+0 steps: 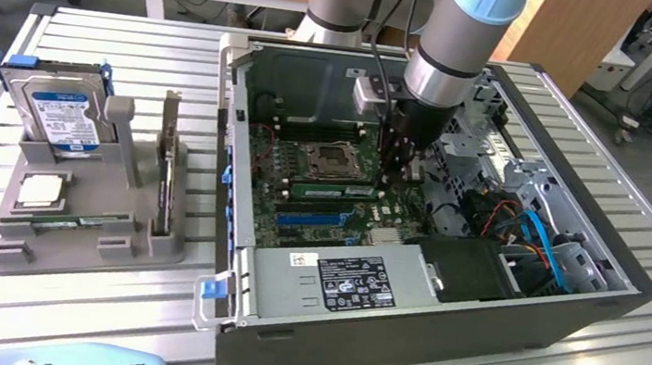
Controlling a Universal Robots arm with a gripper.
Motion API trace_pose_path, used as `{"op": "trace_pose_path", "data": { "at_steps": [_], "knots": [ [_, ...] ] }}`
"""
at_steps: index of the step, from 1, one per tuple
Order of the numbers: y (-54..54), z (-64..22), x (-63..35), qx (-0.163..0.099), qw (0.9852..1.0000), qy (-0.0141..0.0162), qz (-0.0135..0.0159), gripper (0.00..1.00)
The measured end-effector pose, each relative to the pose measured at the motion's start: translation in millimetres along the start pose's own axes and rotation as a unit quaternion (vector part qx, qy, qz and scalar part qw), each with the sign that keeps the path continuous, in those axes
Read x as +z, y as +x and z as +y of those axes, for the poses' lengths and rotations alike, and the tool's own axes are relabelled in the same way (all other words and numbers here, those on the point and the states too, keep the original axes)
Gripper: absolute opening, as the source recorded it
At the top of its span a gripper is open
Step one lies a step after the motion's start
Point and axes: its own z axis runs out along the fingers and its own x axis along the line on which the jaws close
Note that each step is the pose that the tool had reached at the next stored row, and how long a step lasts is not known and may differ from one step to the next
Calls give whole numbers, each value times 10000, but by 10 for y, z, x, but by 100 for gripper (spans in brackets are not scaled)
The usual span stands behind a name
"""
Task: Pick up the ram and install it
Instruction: 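Press down the ram until it locks into place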
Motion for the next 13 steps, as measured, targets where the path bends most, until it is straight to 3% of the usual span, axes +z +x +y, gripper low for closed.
{"op": "trace_pose_path", "data": {
  "at_steps": [13],
  "knots": [
    [0, 0, 7, 0, 10000, 0, 0, 10]
  ]
}}
